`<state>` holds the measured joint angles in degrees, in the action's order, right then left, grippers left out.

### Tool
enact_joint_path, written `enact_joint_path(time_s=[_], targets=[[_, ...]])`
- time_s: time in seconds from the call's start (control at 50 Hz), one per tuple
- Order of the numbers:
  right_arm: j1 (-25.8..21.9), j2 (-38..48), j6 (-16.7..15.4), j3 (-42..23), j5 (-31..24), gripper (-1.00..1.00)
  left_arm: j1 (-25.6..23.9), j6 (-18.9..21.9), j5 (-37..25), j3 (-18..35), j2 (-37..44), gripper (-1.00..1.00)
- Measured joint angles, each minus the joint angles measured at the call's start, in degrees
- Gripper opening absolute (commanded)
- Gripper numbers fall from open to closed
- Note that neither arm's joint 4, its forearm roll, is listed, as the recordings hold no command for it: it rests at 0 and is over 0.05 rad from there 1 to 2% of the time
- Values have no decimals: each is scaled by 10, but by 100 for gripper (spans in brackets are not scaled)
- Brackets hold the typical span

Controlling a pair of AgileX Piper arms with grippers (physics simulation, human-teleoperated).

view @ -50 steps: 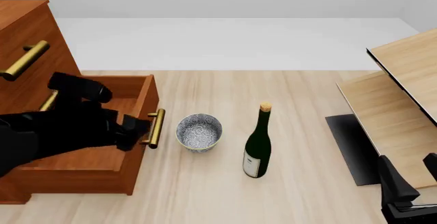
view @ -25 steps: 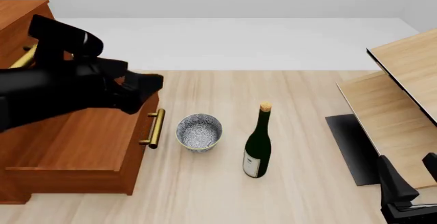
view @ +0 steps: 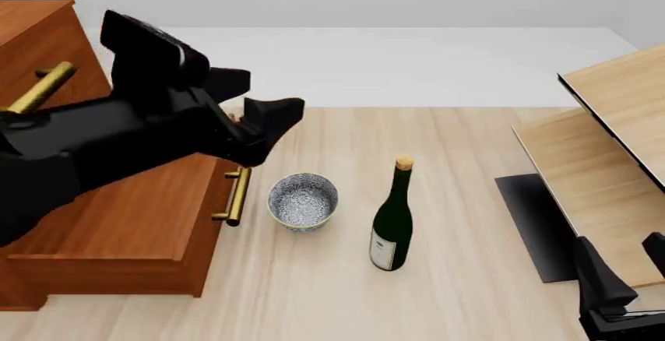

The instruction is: Put the wine bottle in the bottom drawer of the cabinet.

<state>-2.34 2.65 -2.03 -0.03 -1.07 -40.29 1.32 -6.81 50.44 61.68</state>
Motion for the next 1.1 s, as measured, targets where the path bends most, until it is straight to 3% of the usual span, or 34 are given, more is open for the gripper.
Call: enact_joint_path(time_s=[0.2,0.5,1.1], targets=[[0,1,-1,0,1,100,-25,10,58,-8,28,100],[-2,1,-3,0,0,100,-45,-15,121,-11,71,100],[-3,3,-3,0,2,100,-82,-18,174,22,172,100]])
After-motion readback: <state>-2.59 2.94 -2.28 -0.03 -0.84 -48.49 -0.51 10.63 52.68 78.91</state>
